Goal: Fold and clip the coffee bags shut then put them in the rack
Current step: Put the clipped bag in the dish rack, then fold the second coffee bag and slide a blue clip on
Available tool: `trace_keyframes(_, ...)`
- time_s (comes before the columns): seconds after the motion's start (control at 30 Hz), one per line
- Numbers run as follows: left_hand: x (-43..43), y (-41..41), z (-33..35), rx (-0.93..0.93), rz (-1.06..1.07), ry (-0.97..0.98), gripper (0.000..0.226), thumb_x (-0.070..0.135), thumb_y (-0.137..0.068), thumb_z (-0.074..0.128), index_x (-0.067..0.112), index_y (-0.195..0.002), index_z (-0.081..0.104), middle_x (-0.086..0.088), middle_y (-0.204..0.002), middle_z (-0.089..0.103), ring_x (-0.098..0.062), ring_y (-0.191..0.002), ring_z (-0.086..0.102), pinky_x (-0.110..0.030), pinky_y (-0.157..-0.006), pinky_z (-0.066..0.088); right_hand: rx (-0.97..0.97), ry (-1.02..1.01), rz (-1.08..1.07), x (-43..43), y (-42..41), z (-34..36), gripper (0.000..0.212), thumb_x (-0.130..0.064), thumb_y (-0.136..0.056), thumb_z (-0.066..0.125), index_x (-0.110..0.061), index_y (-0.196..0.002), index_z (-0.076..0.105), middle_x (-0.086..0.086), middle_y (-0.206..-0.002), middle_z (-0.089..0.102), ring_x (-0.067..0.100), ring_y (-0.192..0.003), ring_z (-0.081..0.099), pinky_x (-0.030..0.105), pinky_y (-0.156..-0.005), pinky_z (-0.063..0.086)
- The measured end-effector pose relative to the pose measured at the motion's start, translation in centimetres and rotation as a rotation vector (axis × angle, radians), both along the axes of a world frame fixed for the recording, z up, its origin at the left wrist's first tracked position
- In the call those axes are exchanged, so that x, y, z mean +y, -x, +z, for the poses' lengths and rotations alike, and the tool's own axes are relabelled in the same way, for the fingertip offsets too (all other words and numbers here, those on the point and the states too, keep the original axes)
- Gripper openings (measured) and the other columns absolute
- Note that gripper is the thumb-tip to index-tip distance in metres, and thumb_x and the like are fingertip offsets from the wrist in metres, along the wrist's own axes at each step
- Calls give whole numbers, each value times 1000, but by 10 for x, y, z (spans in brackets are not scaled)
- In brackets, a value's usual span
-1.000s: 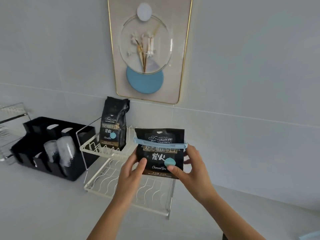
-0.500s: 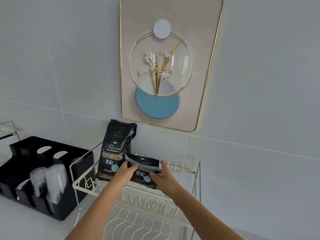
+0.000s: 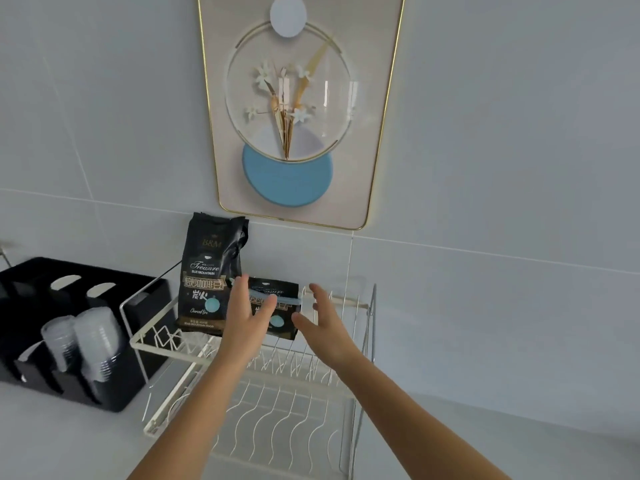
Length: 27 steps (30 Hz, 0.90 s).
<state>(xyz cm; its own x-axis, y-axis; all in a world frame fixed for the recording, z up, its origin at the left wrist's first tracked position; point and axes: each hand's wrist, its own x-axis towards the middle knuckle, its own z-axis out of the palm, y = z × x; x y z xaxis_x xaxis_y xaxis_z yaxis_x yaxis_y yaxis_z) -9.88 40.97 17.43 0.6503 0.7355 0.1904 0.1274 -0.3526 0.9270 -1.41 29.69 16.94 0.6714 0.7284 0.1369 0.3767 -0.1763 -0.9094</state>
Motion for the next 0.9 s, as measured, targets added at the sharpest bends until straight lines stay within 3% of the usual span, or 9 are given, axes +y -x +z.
trace_keyframes(0.07,-29,7,6,-53,-72,-141,64,29,-93,49,25,-146,13,5,-157,10,-8,-143,9,-33,-116,14,-139,-88,-15,-24,9,2,57,-22,-94,51,-28,-143,23,-12,-147,29,11,-138,26,41,-114,30)
trace_keyframes(0.13,-61,12,5,-93,-143,-275,61,27,-93,48,30,-144,15,9,-156,12,-4,-143,8,-34,-117,16,-309,-162,-50,-54,14,1,53,-18,-93,52,-27,-140,29,-15,-141,33,8,-136,28,37,-112,32)
trace_keyframes(0.23,-111,16,-11,-122,-257,-441,57,28,-94,46,35,-143,19,12,-155,16,-1,-143,7,-32,-118,15,-511,-189,-139,-102,16,-8,50,-12,-90,53,-21,-136,36,-3,-143,38,8,-135,29,25,-111,28)
trace_keyframes(0.33,-167,16,-43,-137,-381,-474,56,34,-92,41,41,-142,17,17,-153,20,0,-142,10,-17,-117,12,-519,-171,-229,-156,13,-31,47,-10,-87,51,-19,-132,40,-2,-139,43,6,-132,31,13,-108,25)
trace_keyframes(0.43,-218,12,-89,-7,-545,-310,57,34,-92,44,47,-140,17,21,-152,22,4,-140,16,-14,-115,16,-397,-23,-288,-212,6,-69,45,-9,-89,52,-20,-131,41,-4,-136,44,8,-130,33,19,-105,29)
trace_keyframes(0.57,-260,16,-174,540,-744,167,57,34,-94,45,29,-144,18,5,-153,27,-12,-138,29,-33,-115,26,-184,424,-300,-295,-8,-138,45,-17,-91,54,-20,-133,39,1,-141,39,19,-130,31,29,-101,30)
trace_keyframes(0.67,-283,25,-220,798,-789,289,61,40,-93,44,20,-145,18,-3,-152,29,-17,-137,33,-34,-111,29,33,626,-430,-357,-14,-179,44,-22,-90,55,-20,-131,40,6,-143,37,25,-131,30,38,-106,32)
trace_keyframes(0.83,-325,9,-231,798,-735,404,46,38,-93,45,20,-134,36,-4,-137,49,-17,-120,51,-35,-101,45,478,691,-478,-421,6,-218,48,-33,-95,50,-8,-134,37,13,-134,50,24,-116,53,31,-93,44)
trace_keyframes(0.9,-338,-1,-228,779,-689,473,36,39,-93,45,20,-124,42,-2,-121,57,-10,-99,59,-33,-83,53,628,685,-432,-425,18,-222,51,-39,-96,45,-7,-134,36,11,-122,60,17,-94,63,24,-71,50)
